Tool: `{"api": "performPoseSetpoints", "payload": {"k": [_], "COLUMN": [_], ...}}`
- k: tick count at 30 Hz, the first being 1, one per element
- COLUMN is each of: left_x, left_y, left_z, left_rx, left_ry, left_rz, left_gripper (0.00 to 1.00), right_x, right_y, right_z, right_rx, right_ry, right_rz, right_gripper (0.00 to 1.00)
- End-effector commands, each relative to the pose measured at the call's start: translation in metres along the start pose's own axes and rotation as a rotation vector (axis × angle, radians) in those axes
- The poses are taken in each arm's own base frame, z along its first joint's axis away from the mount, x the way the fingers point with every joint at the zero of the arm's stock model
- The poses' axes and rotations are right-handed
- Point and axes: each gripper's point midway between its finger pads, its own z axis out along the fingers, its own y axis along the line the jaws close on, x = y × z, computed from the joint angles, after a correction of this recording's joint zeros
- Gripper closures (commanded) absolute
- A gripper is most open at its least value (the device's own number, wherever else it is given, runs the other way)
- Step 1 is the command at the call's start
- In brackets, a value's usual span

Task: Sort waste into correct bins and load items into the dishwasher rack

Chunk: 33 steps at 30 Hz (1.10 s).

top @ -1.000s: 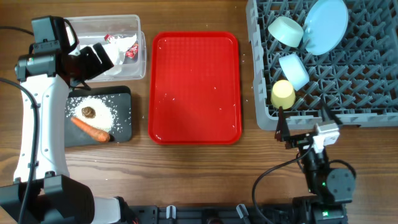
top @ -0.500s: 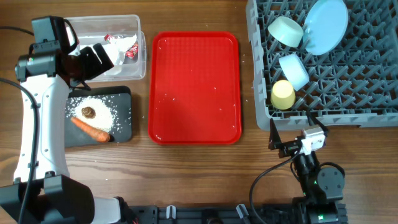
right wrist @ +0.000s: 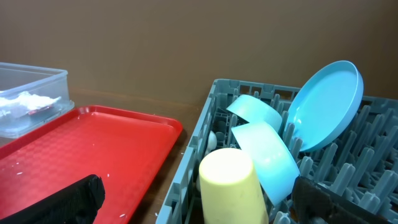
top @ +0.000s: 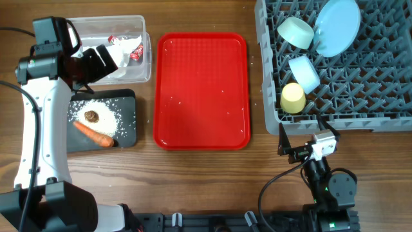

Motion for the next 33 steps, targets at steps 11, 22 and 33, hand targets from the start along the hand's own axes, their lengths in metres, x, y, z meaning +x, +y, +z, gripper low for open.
{"api": "performPoseSetpoints", "payload": {"k": [11, 22, 33], "left_x": [-0.002, 0.123, 0.151], "left_y": [-0.056, -0.043, -0.009], "left_z": [-0.119, -0.078, -0.056], "left_rx": [0.296, 0.661, 0.58], "left_ry": [-0.43, -0.905, -0.959], "left_rz": [0.118, 0.27, 0.212], "left_gripper": [0.0, 0.0, 0.0], "right_x": [-0.004, -0.004, -0.004], "right_y": [0.003, 0.003, 0.003], "right_z": [-0.001, -0.001, -0.001], "right_rx": [-0.014, -0.014, -0.014], "right_ry": [-0.018, -0.018, -0.018], "right_rz": [-0.005, -0.005, -0.005], "right_gripper": [0.0, 0.0, 0.0]}}
